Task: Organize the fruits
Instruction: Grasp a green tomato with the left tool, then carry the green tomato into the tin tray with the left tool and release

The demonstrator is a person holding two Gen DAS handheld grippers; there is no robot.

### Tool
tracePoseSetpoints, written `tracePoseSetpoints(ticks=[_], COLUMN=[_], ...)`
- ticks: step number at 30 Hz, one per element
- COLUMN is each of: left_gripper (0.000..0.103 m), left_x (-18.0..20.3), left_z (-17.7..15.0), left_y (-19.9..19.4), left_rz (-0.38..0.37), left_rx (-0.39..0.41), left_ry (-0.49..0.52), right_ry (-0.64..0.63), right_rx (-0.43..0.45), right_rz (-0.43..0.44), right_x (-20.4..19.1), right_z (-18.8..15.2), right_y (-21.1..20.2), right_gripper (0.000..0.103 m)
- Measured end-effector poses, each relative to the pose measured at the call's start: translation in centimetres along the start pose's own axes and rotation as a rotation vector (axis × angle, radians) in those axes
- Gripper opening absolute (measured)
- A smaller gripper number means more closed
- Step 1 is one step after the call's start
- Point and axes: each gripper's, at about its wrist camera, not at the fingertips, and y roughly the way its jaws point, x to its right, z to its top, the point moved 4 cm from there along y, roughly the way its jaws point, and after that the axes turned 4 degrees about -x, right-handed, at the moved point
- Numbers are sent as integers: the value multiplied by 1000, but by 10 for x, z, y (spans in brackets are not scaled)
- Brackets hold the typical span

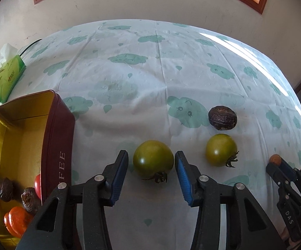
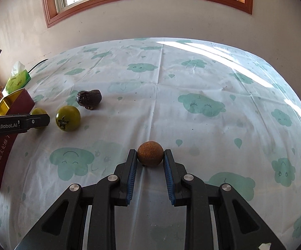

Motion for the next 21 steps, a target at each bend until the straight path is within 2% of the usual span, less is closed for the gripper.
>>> tracePoseSetpoints(ticks=[2, 10, 16, 21], left_gripper=[37, 36, 36, 36], left_x=[0, -1, -7, -31], left_z=[-2, -18, -34, -42], left_y=[1, -11, -44, -81], left_rz=[8, -11, -2, -9], left_rx=[7, -10, 20, 69], left_ry=[4, 2, 6, -21], right_ry=[0, -2, -10, -17], right_rx=[0, 0, -2, -4], right_rz=[0, -4, -15, -24], right_x=[0, 0, -1, -2], right_z=[0, 0, 0, 1], right_y=[0, 0, 1, 1], right_gripper=[24, 24, 25, 25])
